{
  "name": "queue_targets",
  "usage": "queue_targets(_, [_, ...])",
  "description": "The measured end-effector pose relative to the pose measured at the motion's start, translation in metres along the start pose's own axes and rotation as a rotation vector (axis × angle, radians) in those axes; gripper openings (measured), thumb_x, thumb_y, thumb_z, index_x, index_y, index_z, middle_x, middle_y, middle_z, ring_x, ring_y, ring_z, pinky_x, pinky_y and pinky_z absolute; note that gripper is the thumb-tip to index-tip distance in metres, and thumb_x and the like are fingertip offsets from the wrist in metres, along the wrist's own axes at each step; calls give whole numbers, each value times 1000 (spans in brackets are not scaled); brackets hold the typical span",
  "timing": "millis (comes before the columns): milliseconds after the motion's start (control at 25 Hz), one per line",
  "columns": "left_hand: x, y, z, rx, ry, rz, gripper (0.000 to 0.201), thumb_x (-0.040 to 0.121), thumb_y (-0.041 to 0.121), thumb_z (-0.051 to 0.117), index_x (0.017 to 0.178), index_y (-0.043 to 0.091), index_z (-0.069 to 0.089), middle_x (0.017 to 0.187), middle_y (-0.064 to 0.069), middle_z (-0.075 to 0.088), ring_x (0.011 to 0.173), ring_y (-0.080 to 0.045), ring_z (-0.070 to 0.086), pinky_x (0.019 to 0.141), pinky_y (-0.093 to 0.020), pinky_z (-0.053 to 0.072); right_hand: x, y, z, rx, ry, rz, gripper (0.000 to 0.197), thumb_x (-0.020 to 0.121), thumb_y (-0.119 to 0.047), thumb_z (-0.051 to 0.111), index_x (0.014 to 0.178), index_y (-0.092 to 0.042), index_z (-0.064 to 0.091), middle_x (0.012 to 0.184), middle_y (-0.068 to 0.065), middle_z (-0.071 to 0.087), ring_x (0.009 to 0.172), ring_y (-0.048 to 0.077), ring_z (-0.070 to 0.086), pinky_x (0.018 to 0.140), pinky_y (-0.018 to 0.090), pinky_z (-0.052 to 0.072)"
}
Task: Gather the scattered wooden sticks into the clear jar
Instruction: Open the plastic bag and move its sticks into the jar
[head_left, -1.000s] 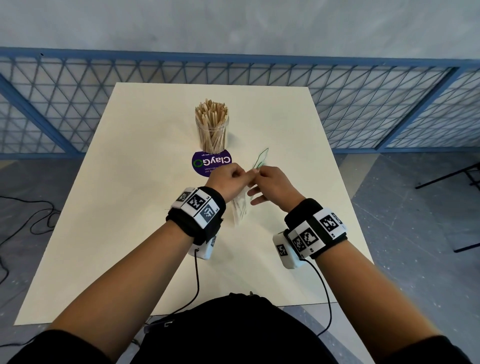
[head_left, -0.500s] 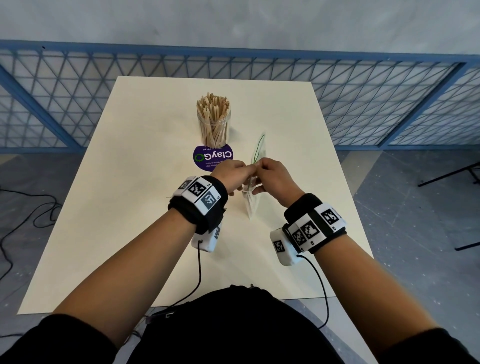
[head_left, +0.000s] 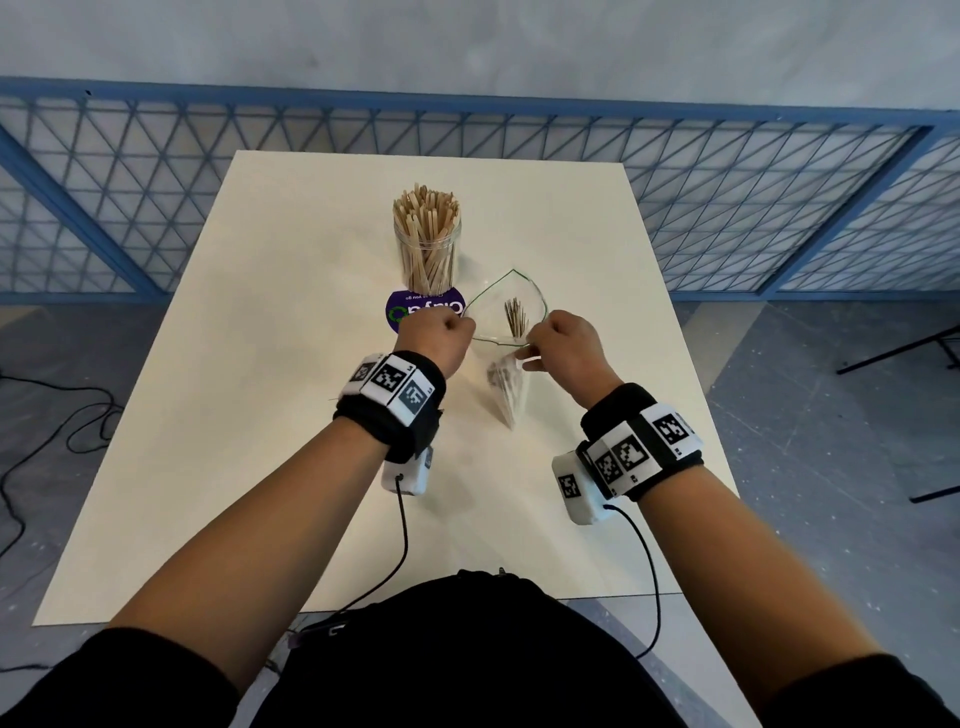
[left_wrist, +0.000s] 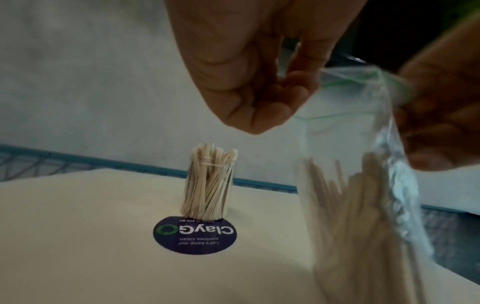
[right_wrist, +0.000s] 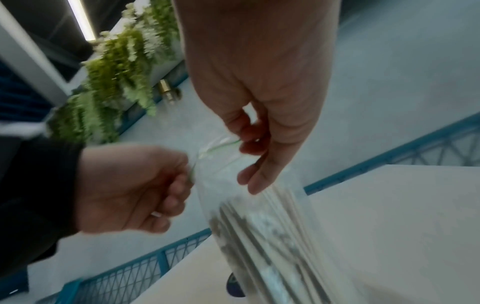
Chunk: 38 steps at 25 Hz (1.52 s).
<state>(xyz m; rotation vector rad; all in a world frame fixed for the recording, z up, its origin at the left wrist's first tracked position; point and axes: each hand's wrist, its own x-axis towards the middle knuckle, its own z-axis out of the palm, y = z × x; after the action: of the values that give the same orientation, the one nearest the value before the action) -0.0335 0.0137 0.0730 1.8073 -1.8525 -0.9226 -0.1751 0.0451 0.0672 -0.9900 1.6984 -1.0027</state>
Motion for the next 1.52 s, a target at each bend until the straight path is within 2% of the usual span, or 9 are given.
queue_targets(200, [0, 0, -1, -64, 0, 43, 10, 83, 13, 58, 74, 12, 55, 71, 4, 51, 75, -16, 47, 64, -14, 29, 4, 3, -2, -225, -68, -57, 18, 85, -8, 43, 68, -7, 46, 73, 12, 50, 75, 23, 52, 67, 38, 46])
queue_targets(360, [-10, 12, -9, -208, -79, 347, 33, 70, -12, 53, 92, 12, 55, 94, 1, 55, 81, -11, 53, 72, -12, 40, 1, 5, 6, -237, -127, -90, 21, 84, -9, 43, 64, -12, 41, 75, 11, 44, 74, 21, 42, 67, 35, 38])
queue_targets(520, [-11, 10, -6, 228, -446, 383, 25, 77, 3, 57, 102, 9, 57, 103, -7, 65, 101, -21, 62, 93, -28, 50, 2, 7, 6, -198, -103, -118, 24, 85, -5, 42, 61, -10, 42, 71, 12, 43, 73, 21, 41, 67, 35, 38])
queue_targets(640, [-2, 1, 0, 405, -474, 400, 22, 91, 17, 52, 106, 8, 65, 105, -10, 68, 101, -24, 61, 91, -26, 45, 1, 10, 2, -163, -20, -77, 24, 87, -19, 43, 66, -7, 46, 70, 10, 45, 70, 21, 43, 61, 30, 35])
queue_targets(760, [9, -3, 3, 35, -301, 279, 23, 94, 18, 50, 92, 7, 70, 94, -12, 69, 86, -25, 64, 89, -35, 52, -4, 25, -8, -298, -47, 142, 49, 95, -37, 34, 60, -5, 49, 64, 7, 53, 56, 23, 49, 50, 25, 36])
queue_targets(880, [8, 12, -5, -580, -193, 39, 28, 96, 9, 47, 73, 11, 63, 76, -6, 62, 66, -20, 60, 58, -23, 57, -13, 44, -13, -375, -207, 390, 62, 97, -48, 19, 70, -7, 57, 79, 5, 62, 59, 21, 53, 53, 25, 37])
queue_targets(1080, [6, 31, -20, -1073, -241, -166, 32, 98, 11, 41, 72, 13, 60, 65, 4, 66, 56, -14, 62, 61, -30, 53, -8, 53, -17, 229, -225, 532, 72, 93, -60, 11, 142, -10, 29, 130, 21, 54, 99, 39, 58, 65, 38, 49])
queue_targets(1240, [0, 35, -16, -1189, -346, -237, 34, 100, 16, 36, 74, 17, 58, 67, 6, 65, 54, -12, 66, 63, -32, 55, -1, 48, -11, 607, -186, 523, 62, 96, -54, 21, 140, -11, 26, 131, 22, 47, 115, 50, 50, 82, 51, 46])
queue_targets(1520, [-7, 29, -11, -1003, -368, -169, 46, 87, -16, 28, 87, 12, 64, 88, 7, 68, 75, -10, 63, 60, -24, 54, 16, 50, -14, 877, 98, 169, 35, 91, -2, 50, 125, 3, 44, 98, 17, 59, 80, 29, 62, 59, 33, 60])
